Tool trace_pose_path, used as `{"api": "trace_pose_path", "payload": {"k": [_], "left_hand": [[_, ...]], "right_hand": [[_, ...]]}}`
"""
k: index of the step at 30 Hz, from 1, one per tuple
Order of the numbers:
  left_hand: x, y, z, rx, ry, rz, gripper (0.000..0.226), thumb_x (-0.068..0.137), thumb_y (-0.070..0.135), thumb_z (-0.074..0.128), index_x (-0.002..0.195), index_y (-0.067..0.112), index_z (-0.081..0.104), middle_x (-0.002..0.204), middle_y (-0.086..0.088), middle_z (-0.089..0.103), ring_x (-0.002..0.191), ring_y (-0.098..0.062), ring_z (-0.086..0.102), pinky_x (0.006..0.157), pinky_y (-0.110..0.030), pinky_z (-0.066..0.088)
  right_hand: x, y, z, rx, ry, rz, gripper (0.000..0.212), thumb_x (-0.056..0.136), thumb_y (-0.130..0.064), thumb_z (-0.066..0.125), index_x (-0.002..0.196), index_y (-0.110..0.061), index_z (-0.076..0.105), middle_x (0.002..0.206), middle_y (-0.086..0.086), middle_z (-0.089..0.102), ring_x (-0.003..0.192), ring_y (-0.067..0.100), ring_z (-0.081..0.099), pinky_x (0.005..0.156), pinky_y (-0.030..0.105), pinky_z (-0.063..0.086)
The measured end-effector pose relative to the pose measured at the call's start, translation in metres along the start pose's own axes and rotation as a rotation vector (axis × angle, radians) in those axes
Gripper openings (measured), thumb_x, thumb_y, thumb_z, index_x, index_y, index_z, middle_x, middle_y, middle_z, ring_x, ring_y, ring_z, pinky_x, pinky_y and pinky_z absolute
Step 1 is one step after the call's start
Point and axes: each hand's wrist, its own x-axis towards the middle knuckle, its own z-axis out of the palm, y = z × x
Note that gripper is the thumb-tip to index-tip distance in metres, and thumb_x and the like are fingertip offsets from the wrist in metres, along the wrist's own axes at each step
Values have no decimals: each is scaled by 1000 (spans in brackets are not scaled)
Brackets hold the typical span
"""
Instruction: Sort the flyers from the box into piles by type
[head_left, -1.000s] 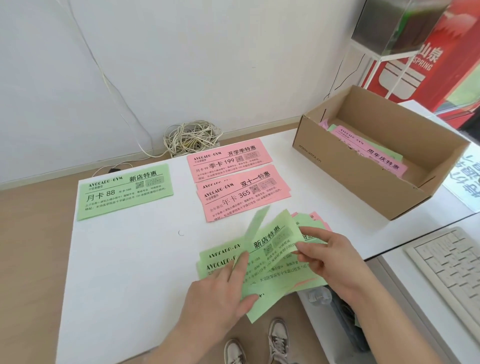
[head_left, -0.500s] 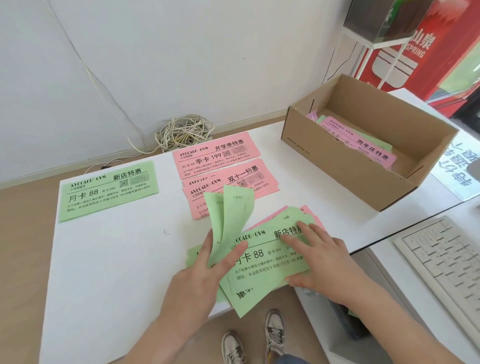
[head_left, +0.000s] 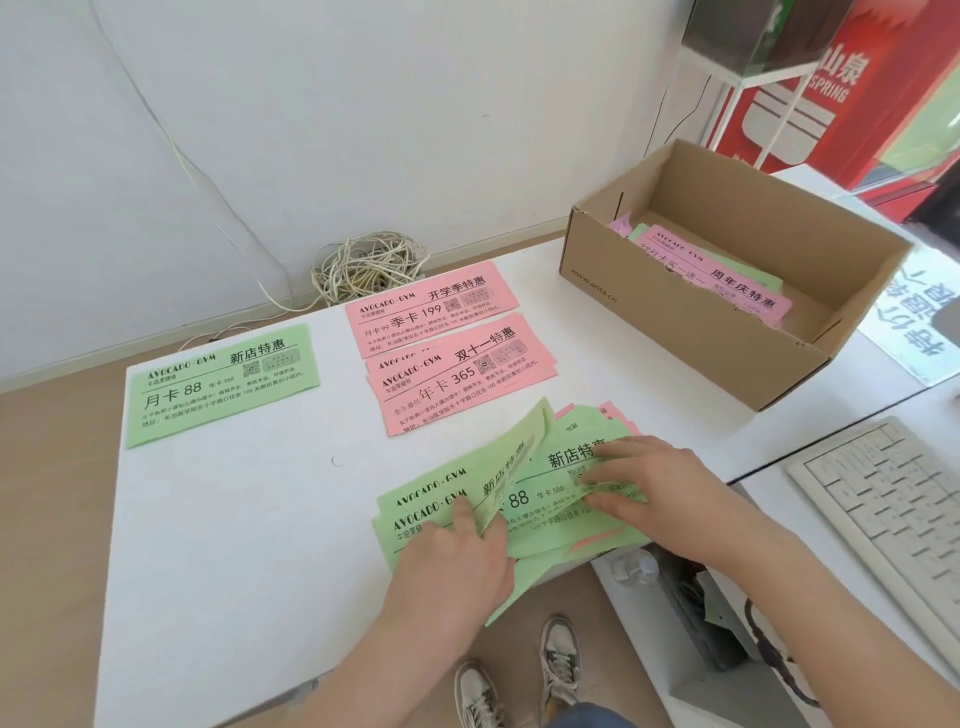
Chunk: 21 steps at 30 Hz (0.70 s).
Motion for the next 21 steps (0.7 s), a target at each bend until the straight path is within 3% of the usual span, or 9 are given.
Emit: {"api": "trace_pose_path", "payload": {"k": [3,5,7,9,11,14,17,19,21], "left_hand": [[0,0,-7,16,-54,17,39,62,44,77,83,12,68,97,-21,69,43,-34,57,33,-29,42],[0,-1,-19,7,-34,-9,42,91,52,48,111,16,55,116,-9,59,71,-33,65,50,-29,42],[1,-2,-24,23,51,24,49,97,58,25,123,19,41,117,-2,53,88,-29,63,60,-31,37],[4,-3,-29,5,124,22,42,97,54,35,116,18,45,100,-3,60,77,-28,64,55,-31,36],[7,-9,-23,-48,147,58,34,77,39,75,93,14,57,61,-2,57,42,-23,55,39,-26,29],[16,-25,-6,-109,292,40,29,69,28,77,77,16,52,37,2,41,23,-19,38,32,-18,20],[15,-33,-1,-252,420,-20,24,84,30,54,101,15,46,36,3,38,23,-20,39,28,-18,22],[10,-35,1,-360,438,-26,52,83,26,62,129,16,41,55,0,56,29,-18,44,28,-21,27],[5,-39,5,-416,439,44,70,84,27,60,145,30,25,98,-10,67,39,-22,52,30,-24,36]], "right_hand": [[-2,9,10,167,240,44,21,87,-20,68,107,-24,72,123,-7,62,119,15,51,100,23,36],[-3,10,15,214,386,46,16,81,-10,74,94,-18,75,107,-6,68,106,15,58,93,26,43],[-1,8,19,221,504,-24,14,75,-6,78,84,-16,75,96,-6,71,100,12,58,88,30,48],[2,6,20,274,587,-89,14,73,-6,79,81,-17,75,97,-8,70,104,8,53,90,28,44],[4,4,19,394,621,-57,21,75,-12,79,89,-26,73,112,-11,64,114,5,48,97,28,40],[2,7,14,544,518,137,68,74,-33,80,133,-40,46,145,-11,38,133,9,33,108,32,32],[-4,20,16,407,261,269,101,68,-44,81,148,-35,19,147,-6,31,136,18,29,111,38,29],[-8,23,24,191,94,261,102,68,-49,78,148,-38,16,146,-6,30,134,20,27,108,40,32],[-10,24,29,52,61,232,94,71,-49,75,147,-40,20,149,-5,25,134,20,22,108,39,31]]}}
